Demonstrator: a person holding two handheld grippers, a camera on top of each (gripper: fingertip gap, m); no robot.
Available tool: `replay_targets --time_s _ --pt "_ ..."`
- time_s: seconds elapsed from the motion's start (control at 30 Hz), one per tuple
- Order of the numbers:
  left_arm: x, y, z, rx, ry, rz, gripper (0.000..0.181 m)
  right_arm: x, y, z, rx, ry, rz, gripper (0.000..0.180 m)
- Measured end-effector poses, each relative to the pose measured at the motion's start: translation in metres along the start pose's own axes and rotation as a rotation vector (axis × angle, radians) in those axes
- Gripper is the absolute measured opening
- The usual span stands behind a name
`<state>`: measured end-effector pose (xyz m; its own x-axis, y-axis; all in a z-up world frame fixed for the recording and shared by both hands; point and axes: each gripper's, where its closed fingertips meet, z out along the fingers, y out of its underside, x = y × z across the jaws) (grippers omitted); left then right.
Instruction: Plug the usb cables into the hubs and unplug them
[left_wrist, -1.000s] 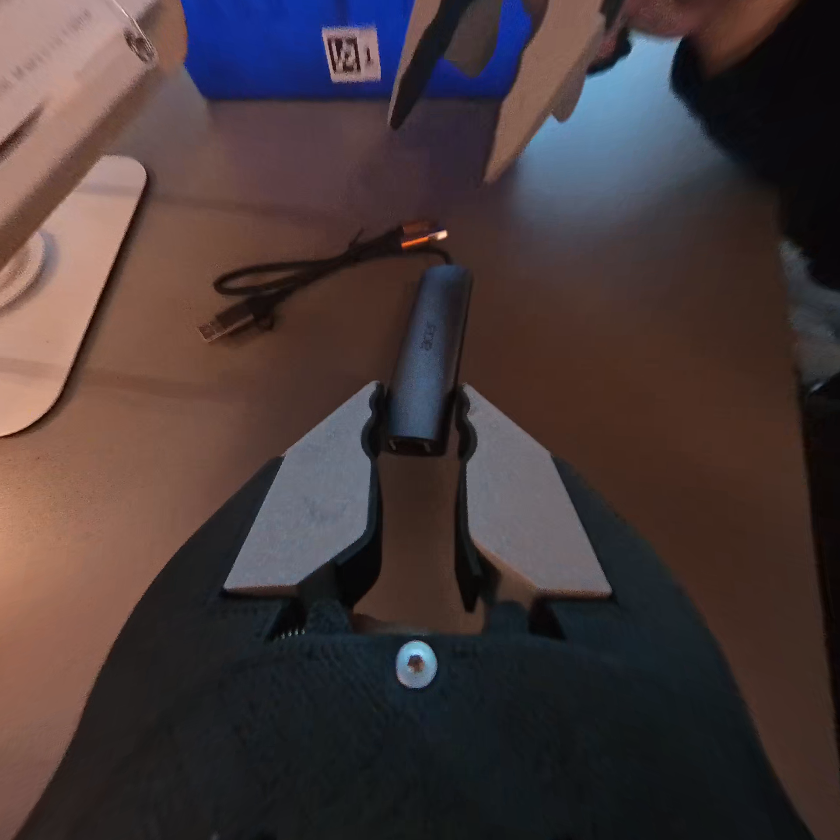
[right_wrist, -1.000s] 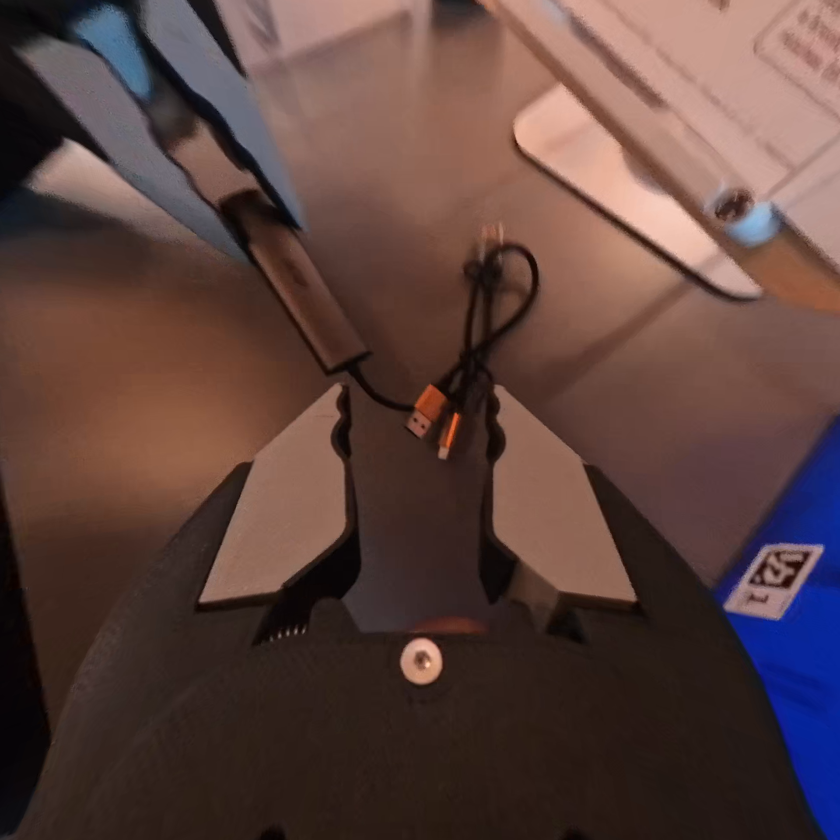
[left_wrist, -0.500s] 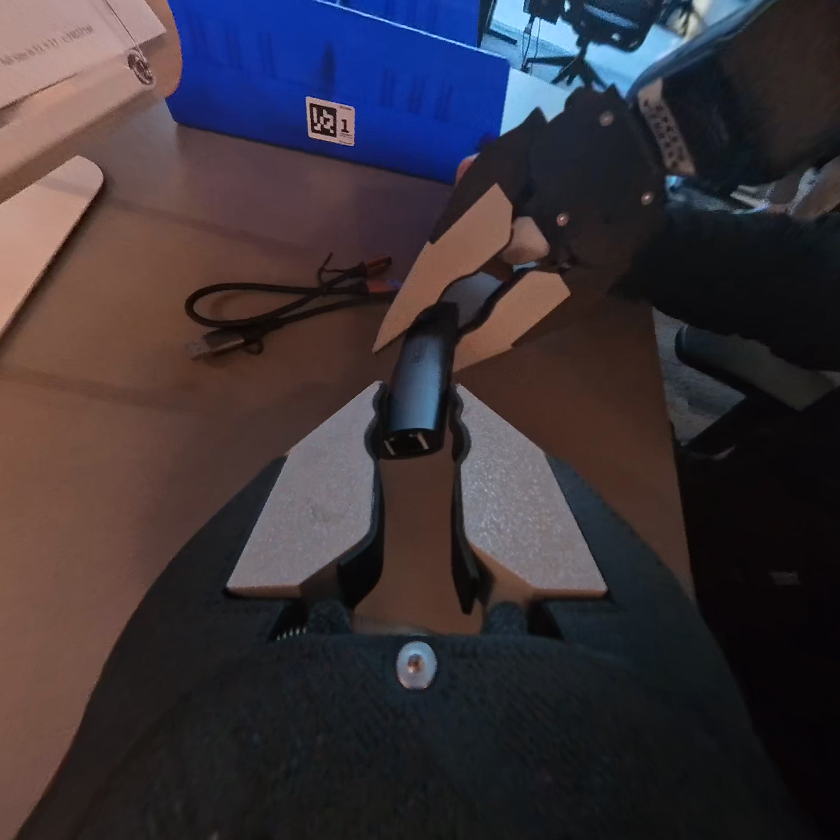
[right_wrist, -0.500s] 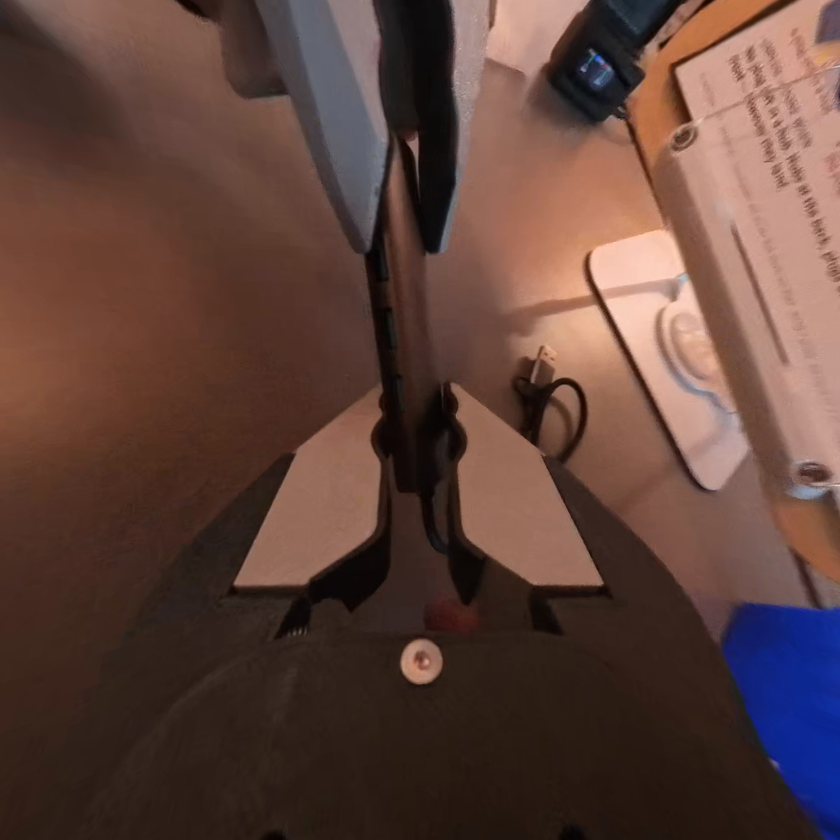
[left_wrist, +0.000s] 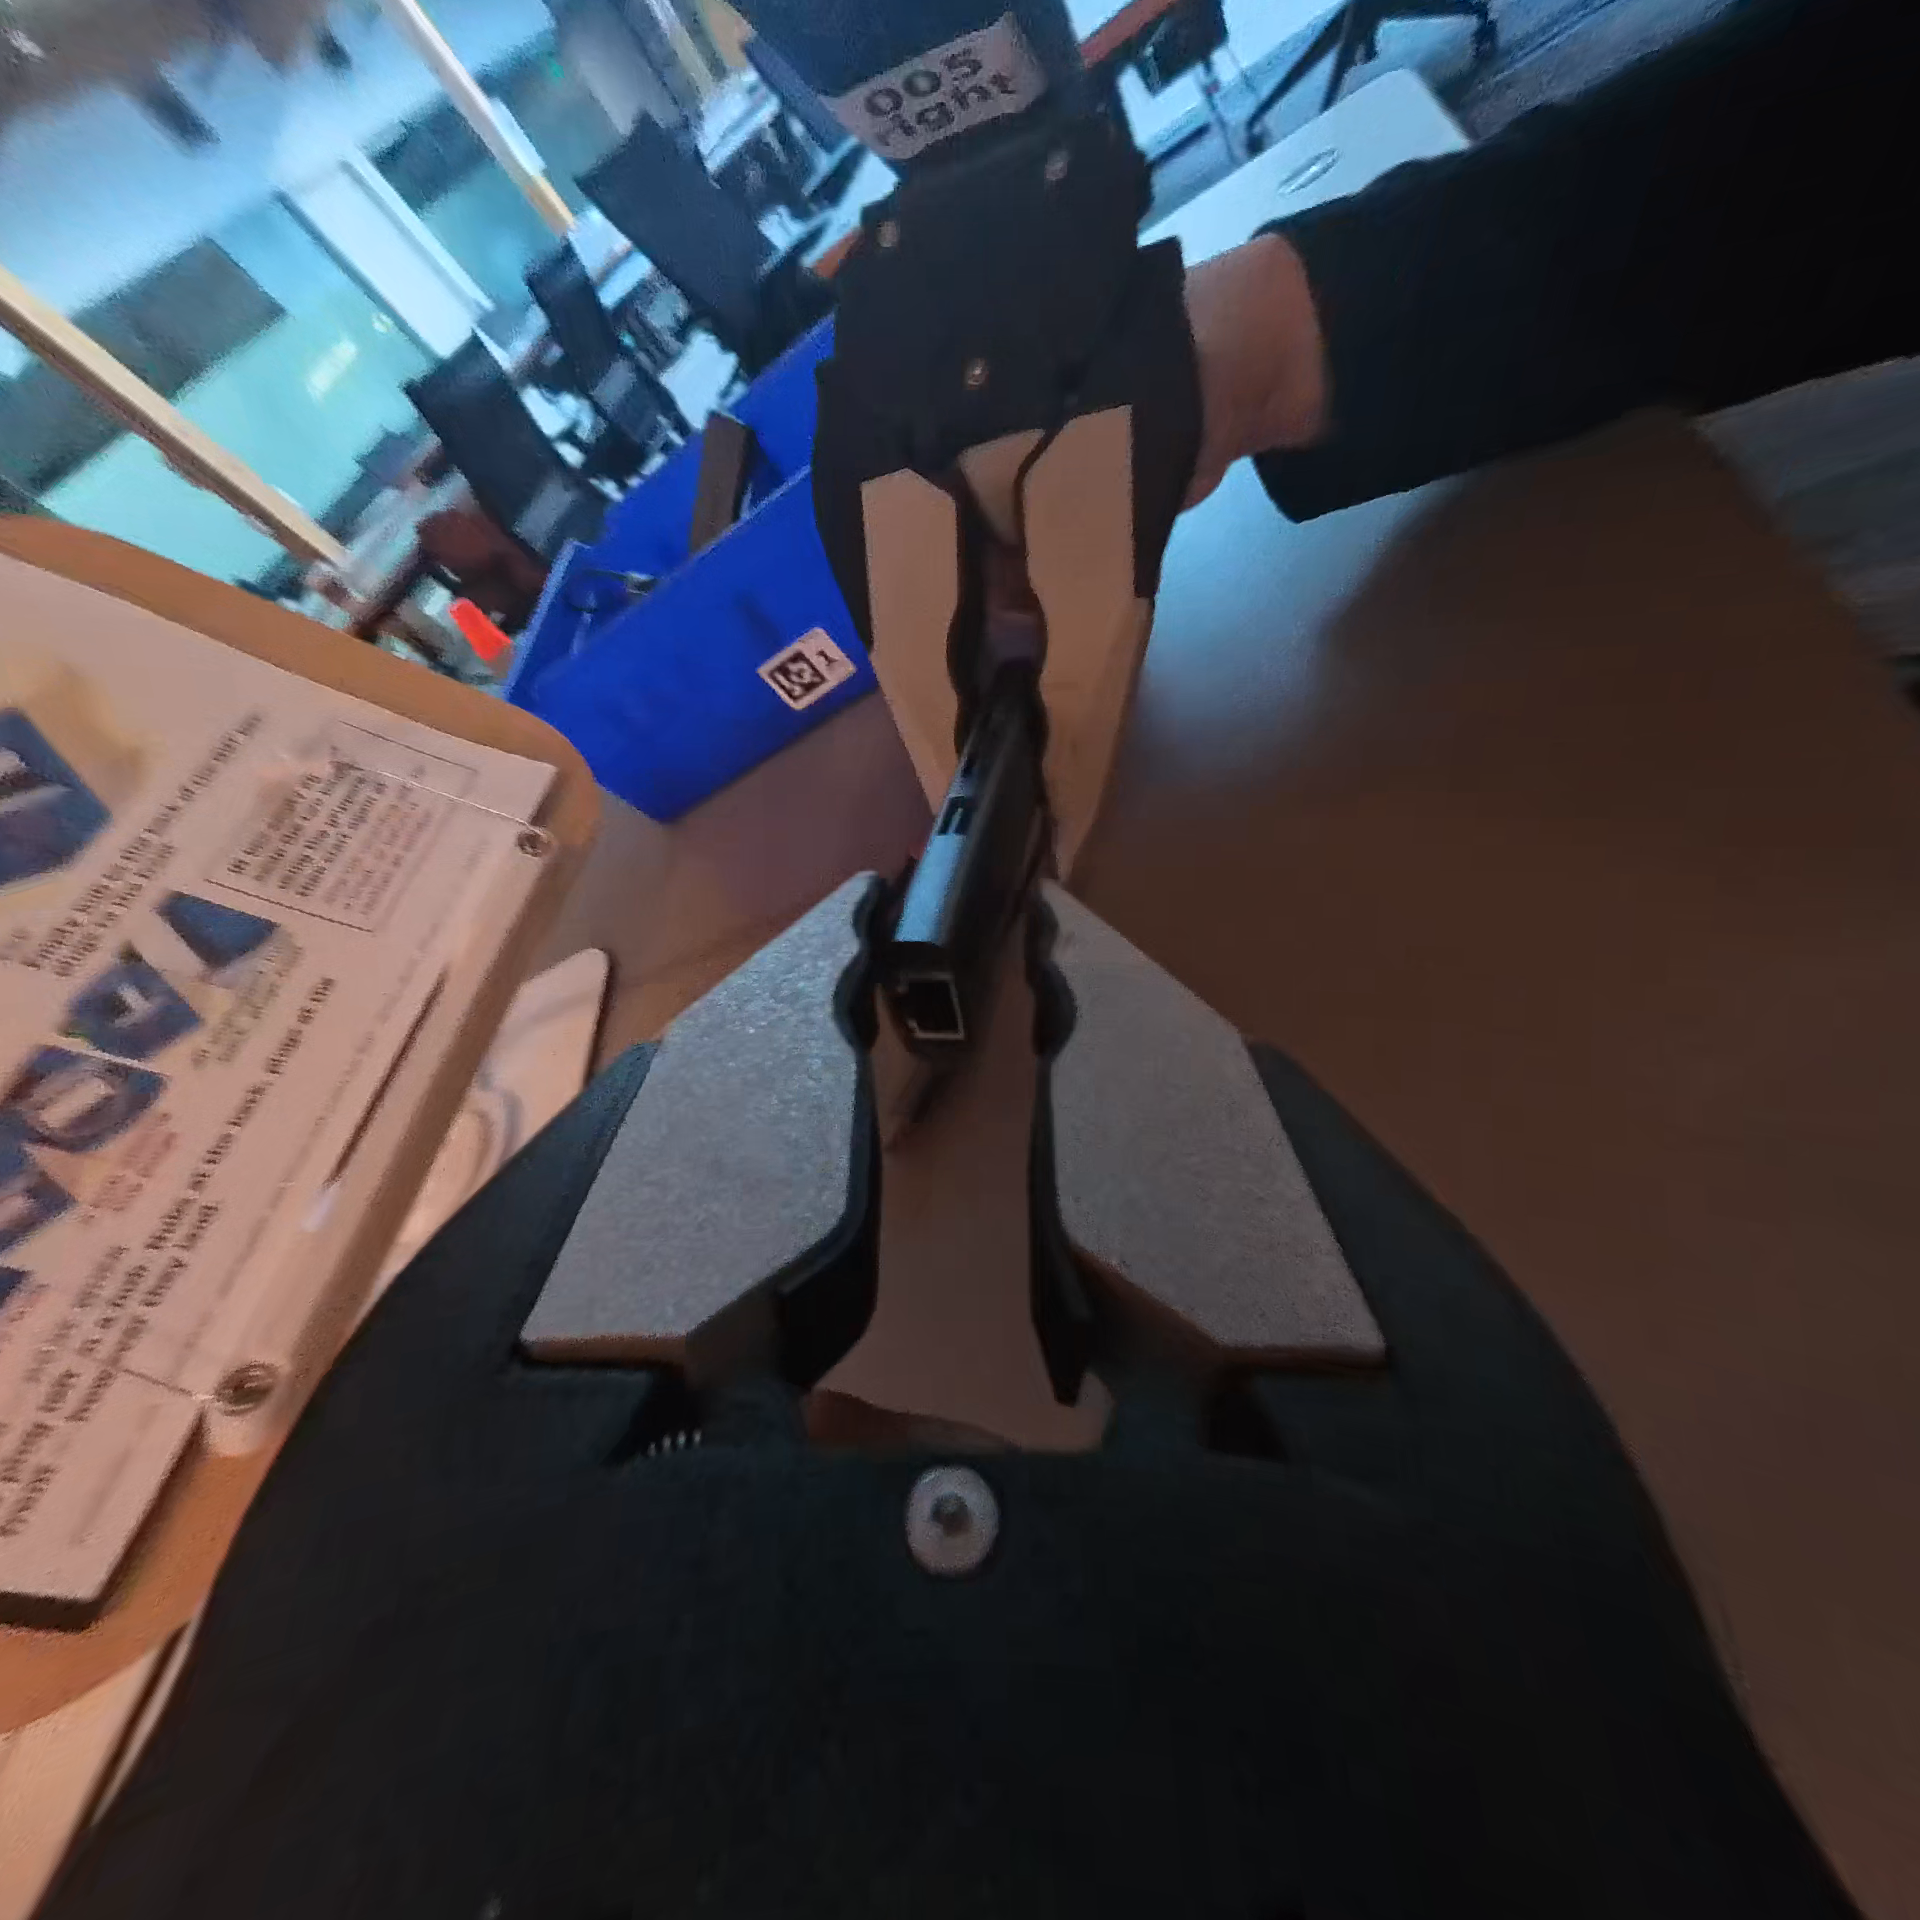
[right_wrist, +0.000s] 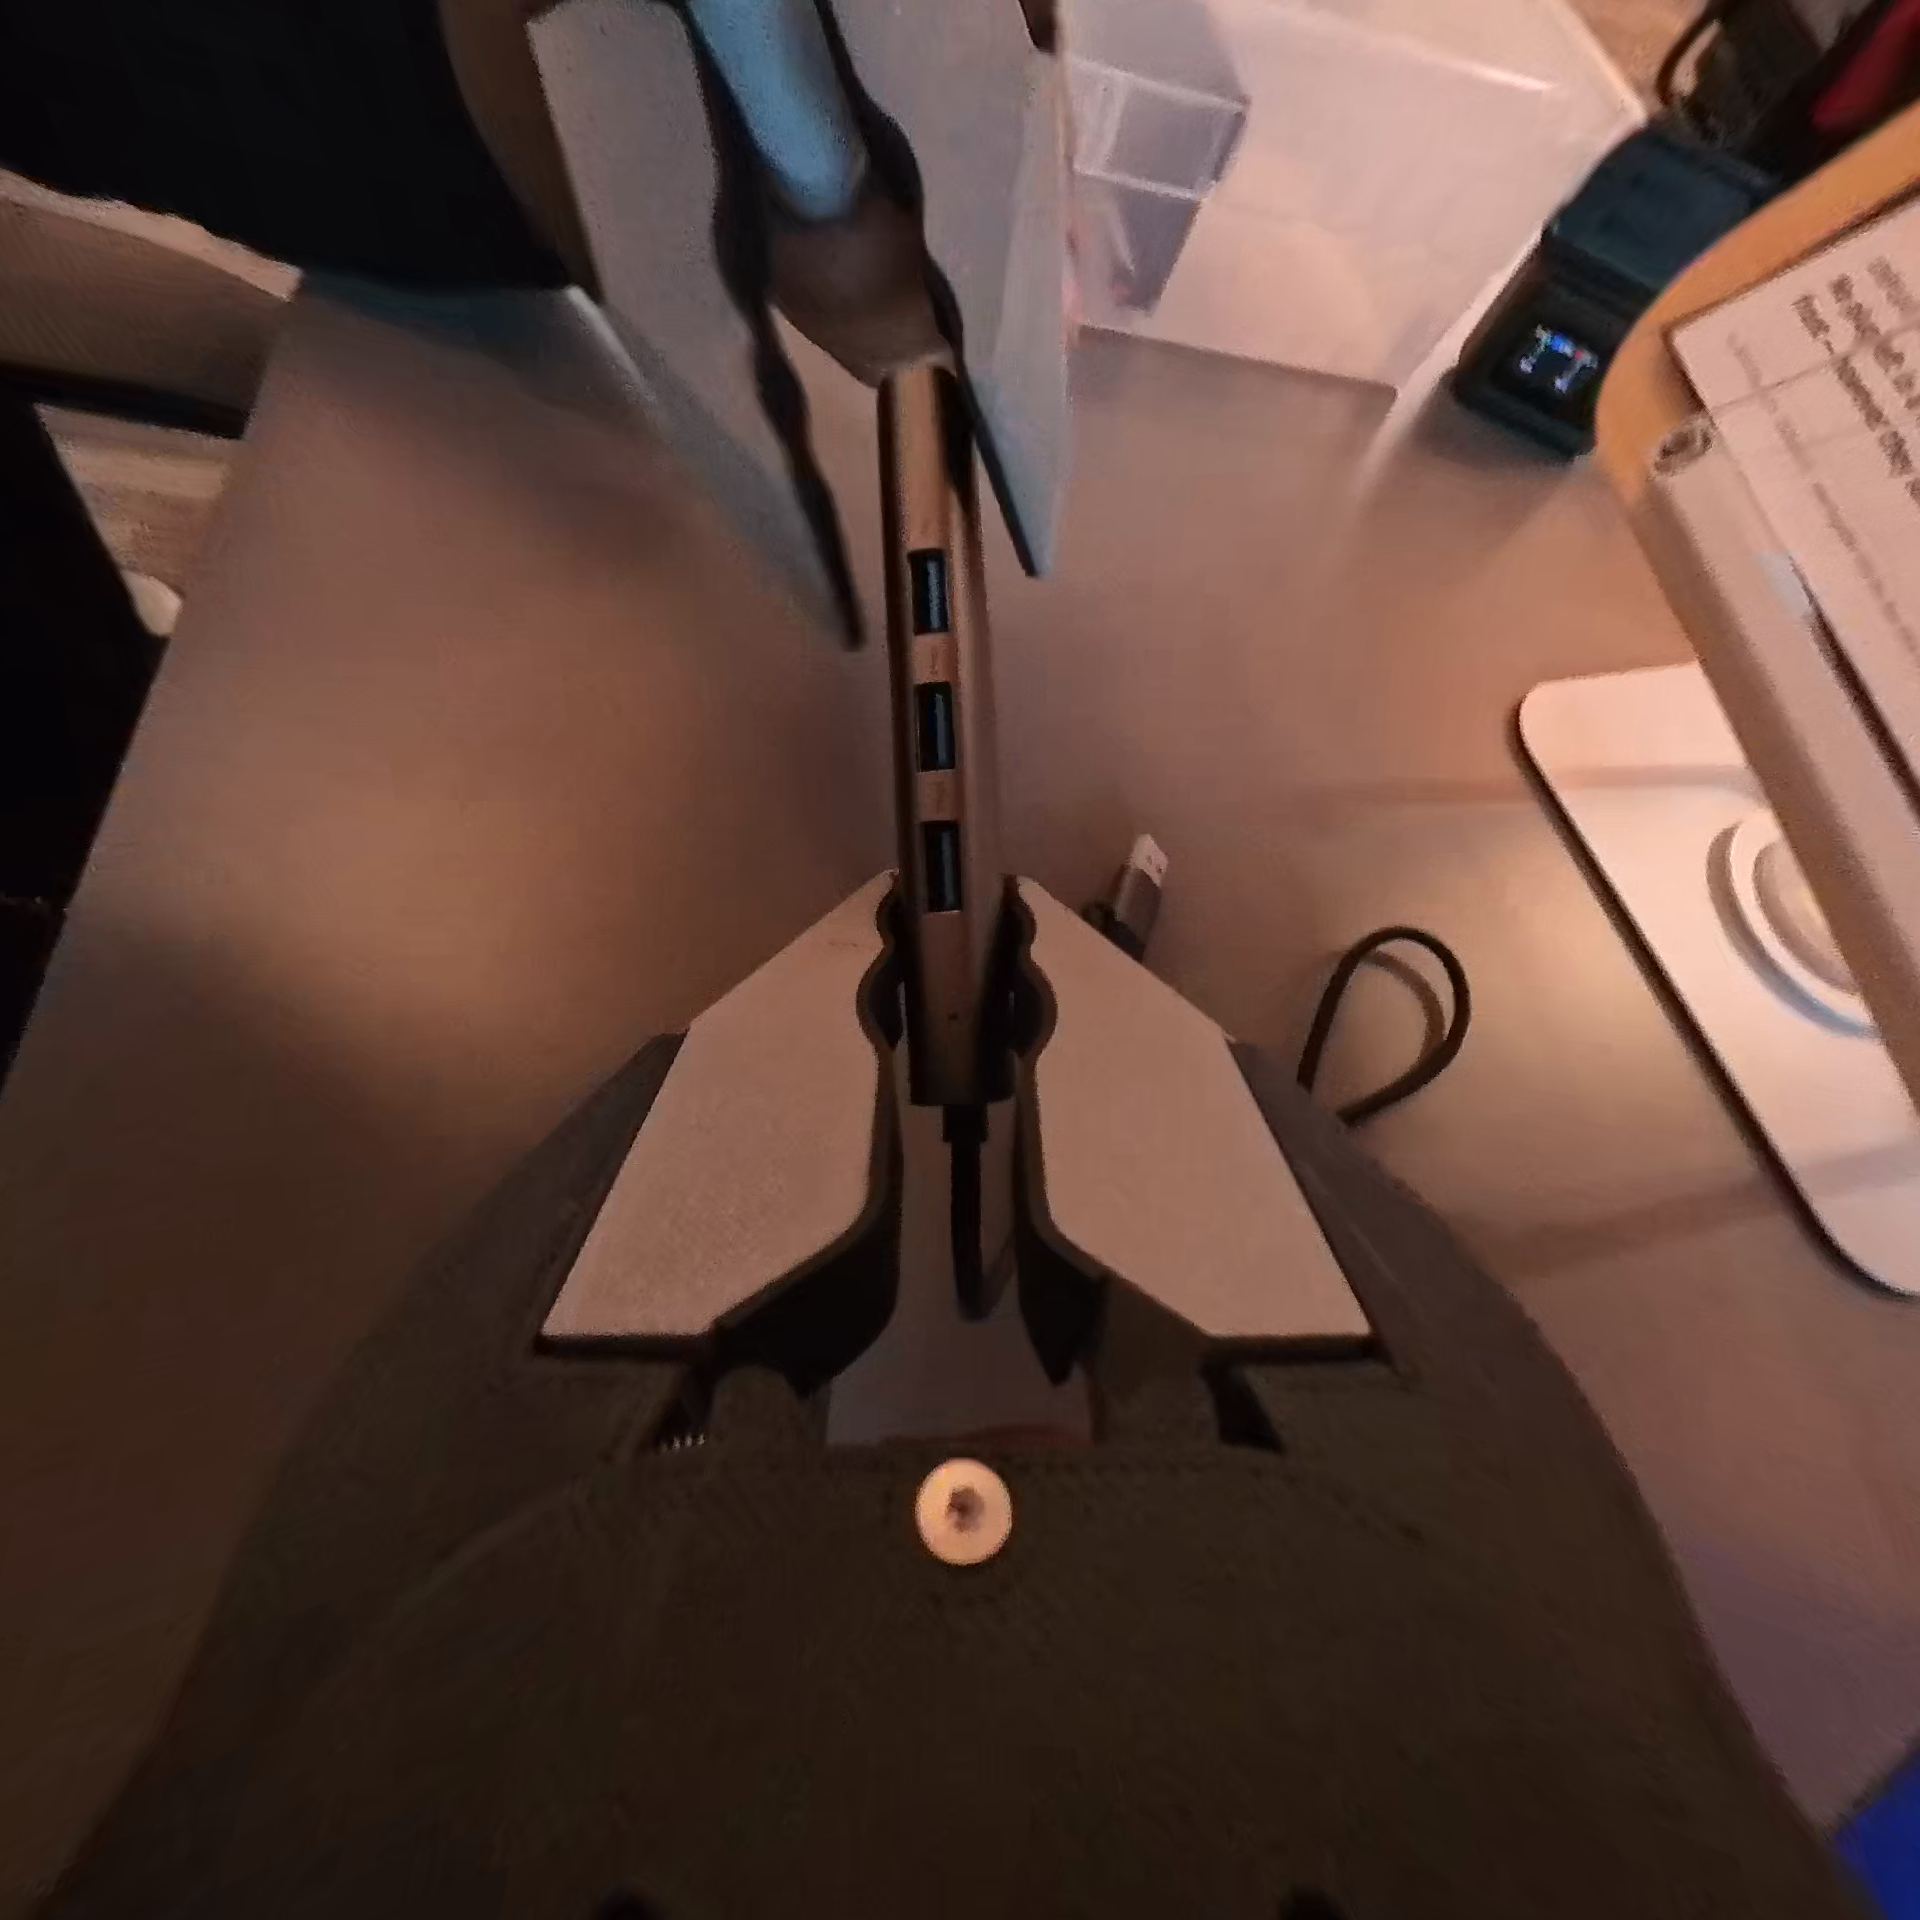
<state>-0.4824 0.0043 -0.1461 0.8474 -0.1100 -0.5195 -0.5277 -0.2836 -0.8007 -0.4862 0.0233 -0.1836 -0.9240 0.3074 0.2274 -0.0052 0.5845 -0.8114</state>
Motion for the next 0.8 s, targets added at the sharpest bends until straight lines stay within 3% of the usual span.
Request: replay_targets --time_s 0.2,0.33,0.5,0.6,0.8 --pt "0.022 0.009 0.006 -0.036 0.082 0.005 0.014 -0.015 -0.006 0.011 -0.009 0.007 -0.132 0.014" --pt "0.021 0.012 0.001 -0.062 0.042 0.080 0.014 -0.013 -0.009 0.009 -0.004 0.037 -0.159 0.014" --pt "-0.014 0.040 -0.017 -0.225 -0.149 0.167 0.014 0.045 0.024 -0.036 -0.118 0.273 0.090 0.010" --pt "-0.016 0.065 -0.020 -0.373 -0.170 0.292 0.014 0.061 0.046 -0.052 -0.182 0.328 0.297 0.017" --pt "-0.001 0.066 -0.017 -0.414 -0.115 0.373 0.014 0.059 0.075 -0.028 -0.419 0.293 0.496 0.013"
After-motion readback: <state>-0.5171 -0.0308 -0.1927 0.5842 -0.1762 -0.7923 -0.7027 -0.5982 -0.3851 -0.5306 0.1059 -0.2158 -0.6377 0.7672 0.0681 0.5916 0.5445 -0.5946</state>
